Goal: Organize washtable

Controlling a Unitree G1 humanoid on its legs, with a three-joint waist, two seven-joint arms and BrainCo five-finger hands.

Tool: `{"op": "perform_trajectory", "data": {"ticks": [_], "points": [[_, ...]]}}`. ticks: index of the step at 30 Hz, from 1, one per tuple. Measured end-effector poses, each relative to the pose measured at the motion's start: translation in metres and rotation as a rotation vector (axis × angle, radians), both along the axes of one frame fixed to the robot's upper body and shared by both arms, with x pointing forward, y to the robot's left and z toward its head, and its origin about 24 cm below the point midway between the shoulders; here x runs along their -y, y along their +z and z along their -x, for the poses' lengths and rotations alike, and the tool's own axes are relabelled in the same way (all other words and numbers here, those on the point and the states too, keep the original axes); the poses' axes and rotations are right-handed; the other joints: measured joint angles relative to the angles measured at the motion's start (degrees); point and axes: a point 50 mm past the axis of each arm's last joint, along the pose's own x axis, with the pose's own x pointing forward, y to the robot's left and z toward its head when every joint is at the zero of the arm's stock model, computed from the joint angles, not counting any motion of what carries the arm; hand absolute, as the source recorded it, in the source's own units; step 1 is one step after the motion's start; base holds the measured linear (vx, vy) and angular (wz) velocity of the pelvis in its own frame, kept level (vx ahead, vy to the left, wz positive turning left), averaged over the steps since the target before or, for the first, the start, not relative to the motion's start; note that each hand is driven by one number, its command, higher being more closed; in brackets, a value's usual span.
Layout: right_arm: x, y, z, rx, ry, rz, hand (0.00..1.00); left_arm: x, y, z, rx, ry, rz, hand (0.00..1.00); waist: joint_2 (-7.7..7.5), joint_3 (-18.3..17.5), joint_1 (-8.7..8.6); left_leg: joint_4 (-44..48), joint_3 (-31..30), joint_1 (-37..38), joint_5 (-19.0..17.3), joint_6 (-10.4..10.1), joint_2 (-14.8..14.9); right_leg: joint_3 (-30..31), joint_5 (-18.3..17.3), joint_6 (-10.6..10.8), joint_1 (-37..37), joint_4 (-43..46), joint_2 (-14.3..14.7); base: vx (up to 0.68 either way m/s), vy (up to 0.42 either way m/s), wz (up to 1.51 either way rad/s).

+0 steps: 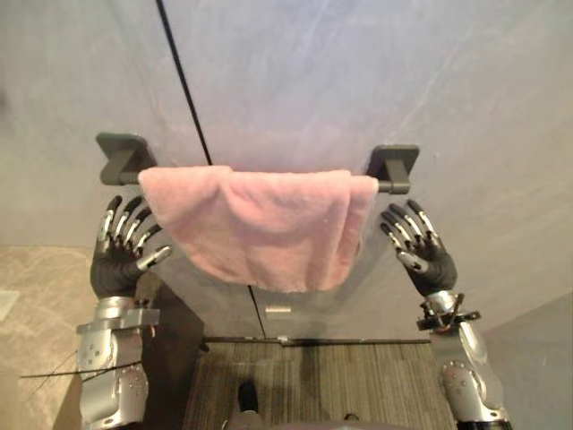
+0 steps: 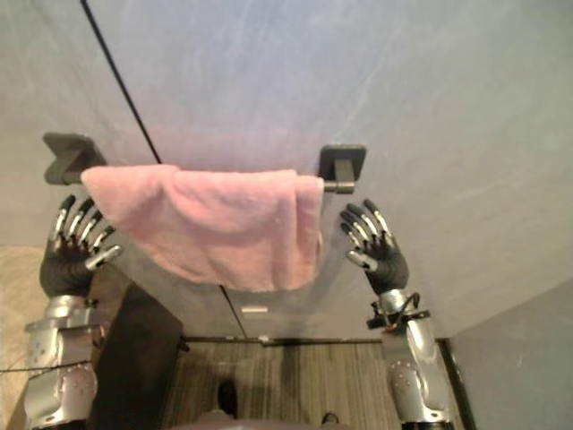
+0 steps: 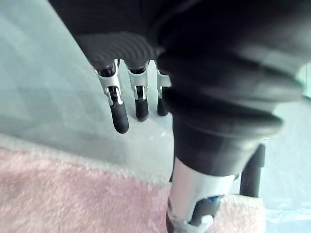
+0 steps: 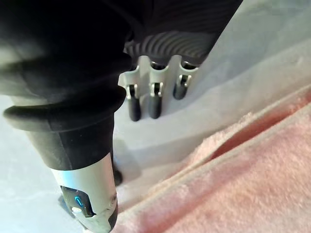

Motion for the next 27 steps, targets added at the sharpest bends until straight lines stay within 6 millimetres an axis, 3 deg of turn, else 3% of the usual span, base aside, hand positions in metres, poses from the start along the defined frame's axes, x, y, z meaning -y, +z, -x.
{"op": "perform_trajectory", "data": {"ticks": [11,14,17,19,21,25,27], "points": [[0.068,0.005,0.023,0.011,-0.373,-0.036,0.0,-0.028,-0.003,0.026,-0.002,0.187,0.026,0.0,0.29,-0.4,-0.19,0.0,-0.7,0.3,-0.2,-0.2,-0.1,-0.8,0.0,0.0,0.8,-0.4,0.0,0.0,-0.004,0.02],[0.093,0.007,0.034,0.025,-0.518,-0.04,0.0,-0.037,-0.003,0.034,0.017,0.268,0.044,0.0,0.53,-1.1,-0.26,0.0,-0.7,0.4,-0.1,-0.2,-0.1,-0.8,0.0,0.0,1.0,-0.5,0.0,0.0,0.0,0.0],[0.13,-0.005,0.05,-0.008,-0.747,-0.095,0.0,-0.038,-0.008,0.04,0.025,0.331,0.081,0.0,0.81,-2.1,-0.32,0.0,-0.7,0.5,0.0,0.0,-0.1,-0.9,0.0,0.0,1.1,-0.6,0.0,0.0,0.0,0.0],[0.147,-0.021,0.065,-0.067,-0.915,-0.146,0.0,-0.036,-0.022,0.043,-0.006,0.375,0.142,0.0,1.26,-2.5,-0.37,0.0,-0.7,1.0,0.0,0.0,-0.1,-0.9,0.0,0.0,1.6,-0.6,0.0,0.0,0.0,0.0],[0.151,-0.038,0.076,-0.137,-1.004,-0.192,0.0,-0.029,-0.035,0.049,-0.048,0.402,0.193,0.0,1.52,-2.7,-0.34,0.0,-0.5,1.5,0.0,0.0,-0.1,-0.9,-0.1,0.0,2.1,-0.5,0.0,-0.01,-0.007,-0.02],[0.14,-0.079,0.105,-0.327,-1.141,-0.292,0.0,0.004,-0.073,0.057,-0.189,0.378,0.327,0.0,2.16,-3.1,-0.06,0.0,0.9,2.7,-0.5,-0.2,0.0,-1.2,-1.0,0.5,2.3,1.1,-0.5,-0.02,-0.007,-0.06],[0.126,-0.113,0.119,-0.484,-1.195,-0.37,0.0,0.021,-0.099,0.06,-0.304,0.35,0.389,0.0,2.19,-3.1,-0.07,0.0,1.9,3.7,-1.1,0.0,0.0,-1.3,-1.7,0.6,2.6,2.4,-0.9,0.0,0.0,0.0]]}}
